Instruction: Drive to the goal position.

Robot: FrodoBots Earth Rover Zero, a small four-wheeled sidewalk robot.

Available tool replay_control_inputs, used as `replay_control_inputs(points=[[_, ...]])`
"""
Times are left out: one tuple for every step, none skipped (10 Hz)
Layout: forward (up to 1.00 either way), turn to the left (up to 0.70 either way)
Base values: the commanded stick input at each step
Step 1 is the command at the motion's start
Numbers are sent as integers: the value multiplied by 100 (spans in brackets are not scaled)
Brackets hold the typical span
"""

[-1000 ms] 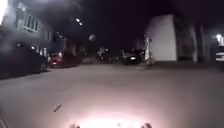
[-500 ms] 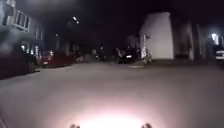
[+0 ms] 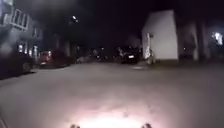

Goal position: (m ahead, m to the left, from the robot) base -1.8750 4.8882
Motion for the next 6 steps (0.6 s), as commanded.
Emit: replay_control_inputs(points=[[100, 0], [100, 3], [100, 18], [100, 38], [100, 23], [100, 6]])
